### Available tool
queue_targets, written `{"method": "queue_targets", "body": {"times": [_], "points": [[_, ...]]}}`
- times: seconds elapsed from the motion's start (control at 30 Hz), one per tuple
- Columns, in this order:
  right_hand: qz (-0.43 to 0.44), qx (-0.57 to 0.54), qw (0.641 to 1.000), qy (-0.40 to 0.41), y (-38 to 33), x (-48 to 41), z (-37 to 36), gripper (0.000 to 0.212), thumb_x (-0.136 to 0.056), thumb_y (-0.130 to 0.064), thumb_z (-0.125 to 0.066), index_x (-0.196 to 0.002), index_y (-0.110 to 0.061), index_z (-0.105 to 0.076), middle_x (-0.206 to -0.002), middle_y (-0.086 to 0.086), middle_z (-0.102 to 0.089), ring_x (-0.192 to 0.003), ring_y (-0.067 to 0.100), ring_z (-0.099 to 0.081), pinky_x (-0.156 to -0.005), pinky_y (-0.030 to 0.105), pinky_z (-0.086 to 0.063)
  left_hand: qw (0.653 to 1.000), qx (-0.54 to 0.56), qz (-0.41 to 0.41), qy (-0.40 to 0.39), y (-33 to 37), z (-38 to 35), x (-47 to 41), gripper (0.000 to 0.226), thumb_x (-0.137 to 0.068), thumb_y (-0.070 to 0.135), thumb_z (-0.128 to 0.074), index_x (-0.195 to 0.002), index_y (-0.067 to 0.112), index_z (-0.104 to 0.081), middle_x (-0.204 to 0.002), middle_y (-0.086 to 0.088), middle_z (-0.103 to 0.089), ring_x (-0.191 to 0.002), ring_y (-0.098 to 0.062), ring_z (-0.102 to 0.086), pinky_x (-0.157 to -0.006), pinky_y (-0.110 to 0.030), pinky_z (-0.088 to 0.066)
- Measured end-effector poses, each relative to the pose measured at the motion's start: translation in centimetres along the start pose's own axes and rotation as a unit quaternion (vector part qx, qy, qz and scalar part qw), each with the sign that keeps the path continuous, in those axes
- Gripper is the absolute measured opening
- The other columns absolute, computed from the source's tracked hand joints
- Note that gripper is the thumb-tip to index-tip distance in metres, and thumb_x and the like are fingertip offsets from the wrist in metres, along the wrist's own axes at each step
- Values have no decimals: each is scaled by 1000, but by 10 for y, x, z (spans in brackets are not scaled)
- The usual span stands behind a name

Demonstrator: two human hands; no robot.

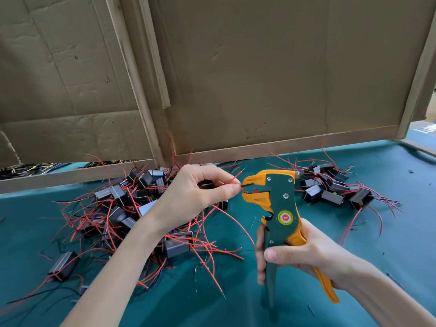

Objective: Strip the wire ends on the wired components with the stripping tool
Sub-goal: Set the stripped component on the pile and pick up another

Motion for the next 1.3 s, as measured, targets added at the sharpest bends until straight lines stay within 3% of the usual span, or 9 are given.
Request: {"method": "queue_targets", "body": {"times": [0.07,0.2,0.3,0.77,0.97,1.07,1.13,1.2,1.3], "points": [[-2,1,1000,-6,0,0,-2,21,-78,-18,-76,-92,-8,-66,-80,19,-68,-72,38,-66,-72,38,-53,1000,-5,4,-9,0,1,0,3,-80,13,-72,-80,13,-75,-68,5,-63,-66,-6,-56,-66,-14,-43],[-4,-1,1000,-21,0,1,-4,28,-78,-24,-79,-95,-7,-64,-80,18,-68,-73,37,-66,-72,38,-53,1000,-14,5,-20,1,3,1,10,-76,24,-71,-78,15,-75,-65,6,-61,-64,-5,-53,-65,-14,-41],[-4,-2,1000,-23,1,0,-6,32,-77,-27,-81,-94,-8,-64,-80,19,-68,-73,38,-66,-72,40,-53,1000,-21,13,-19,1,5,2,6,-78,19,-73,-77,14,-75,-66,3,-62,-64,-6,-54,-63,-16,-42],[4,27,1000,-12,0,1,-5,28,-78,-31,-81,-90,-12,-64,-78,17,-68,-71,37,-67,-73,37,-53,997,-39,24,-65,0,3,3,6,-82,14,-72,-77,17,-74,-71,4,-66,-69,-3,-57,-69,-10,-42],[2,22,1000,18,4,1,-10,20,-74,-26,-79,-75,-16,-62,-60,14,-63,-51,30,-61,-57,31,-52,996,-41,17,-83,-2,4,3,7,-80,20,-73,-79,13,-74,-73,-2,-66,-69,-5,-56,-69,-13,-43],[-10,-24,998,51,12,0,-17,32,-65,-32,-86,-66,-12,-60,-54,14,-57,-46,29,-56,-49,34,-52,996,-27,17,-81,-6,4,2,7,-81,24,-71,-81,17,-71,-71,1,-63,-67,-5,-55,-68,-13,-43],[-13,-36,993,111,19,-1,-18,37,-60,-34,-86,-59,-12,-56,-49,14,-51,-42,27,-49,-43,31,-48,997,16,38,-61,-14,3,0,7,-84,23,-65,-85,17,-62,-68,6,-58,-67,-7,-55,-78,-20,-48],[-20,-39,984,174,25,-1,-14,39,-56,-36,-82,-54,-12,-50,-46,12,-45,-38,25,-43,-40,27,-42,989,108,77,-58,-26,-2,-2,15,-91,24,-60,-85,13,-53,-66,7,-53,-66,-9,-52,-92,-38,-52],[-11,-106,984,144,22,-4,-14,26,-62,-24,-80,-64,-11,-58,-56,18,-52,-45,29,-53,-47,35,-50,972,197,114,-54,-38,-12,-3,19,-90,28,-50,-81,10,-51,-67,6,-49,-65,-9,-44,-93,-46,-53]]}}
Point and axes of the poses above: each hand's wrist, its own x-axis away from the middle knuckle, its own z-axis out of the back of the hand, y = z × x, the point moved 5 cm from there along -x, towards the middle knuckle
